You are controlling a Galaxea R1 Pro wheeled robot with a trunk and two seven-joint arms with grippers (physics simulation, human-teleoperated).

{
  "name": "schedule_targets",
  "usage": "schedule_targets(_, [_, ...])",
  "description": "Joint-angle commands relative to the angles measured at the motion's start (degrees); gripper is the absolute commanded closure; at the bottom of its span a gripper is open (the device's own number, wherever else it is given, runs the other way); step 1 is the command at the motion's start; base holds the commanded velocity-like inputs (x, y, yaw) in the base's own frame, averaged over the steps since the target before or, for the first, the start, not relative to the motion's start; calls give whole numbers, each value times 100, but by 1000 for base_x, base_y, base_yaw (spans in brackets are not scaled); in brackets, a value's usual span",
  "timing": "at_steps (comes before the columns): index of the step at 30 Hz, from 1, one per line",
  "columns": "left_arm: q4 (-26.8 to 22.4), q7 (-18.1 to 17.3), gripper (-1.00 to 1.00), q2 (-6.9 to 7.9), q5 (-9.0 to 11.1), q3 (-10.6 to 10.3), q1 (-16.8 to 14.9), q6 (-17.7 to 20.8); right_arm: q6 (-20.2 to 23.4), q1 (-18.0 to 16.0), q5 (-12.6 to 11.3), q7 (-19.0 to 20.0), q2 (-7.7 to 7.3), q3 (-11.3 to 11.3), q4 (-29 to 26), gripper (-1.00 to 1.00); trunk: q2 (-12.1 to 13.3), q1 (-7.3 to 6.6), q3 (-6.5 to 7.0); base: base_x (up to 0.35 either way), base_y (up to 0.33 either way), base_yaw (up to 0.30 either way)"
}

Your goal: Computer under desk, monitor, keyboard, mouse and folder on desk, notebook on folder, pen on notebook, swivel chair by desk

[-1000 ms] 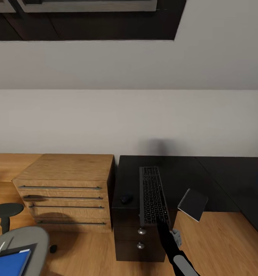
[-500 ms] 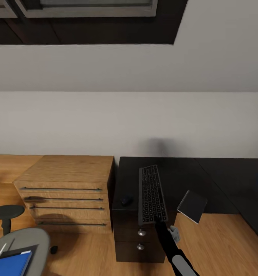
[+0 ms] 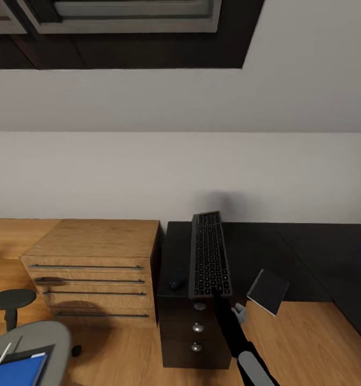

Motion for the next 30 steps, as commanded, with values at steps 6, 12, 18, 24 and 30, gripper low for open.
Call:
schedule_targets(6, [-8, -28, -100, -7, 31, 21, 1, 42, -11, 1080, -49, -717, -70, -4, -2177, 100, 239, -132, 103, 0, 0, 0])
schedule_targets(12, [69, 3, -100, -8, 31, 21, 1, 10, -22, 1943, -92, -1085, -322, -19, -3863, 100, 479, -263, 210, 0, 0, 0])
schedule_targets(18, [141, 19, -100, -8, 52, 29, 1, -411, -51, 2155, -102, -1207, -377, -20, -4218, 100, 720, -395, 318, 0, 0, 0])
schedule_targets(24, [191, 26, -100, -8, 57, 36, 1, -519, -145, 2209, -116, -1208, -382, -15, -4251, 100, 961, -527, 426, 0, 0, 0])
schedule_targets(30, [198, 38, -100, -23, 63, 47, 1, -529, -391, 2214, -114, -1207, -382, -11, -4250, 100, 1201, -659, 533, 0, 0, 0])
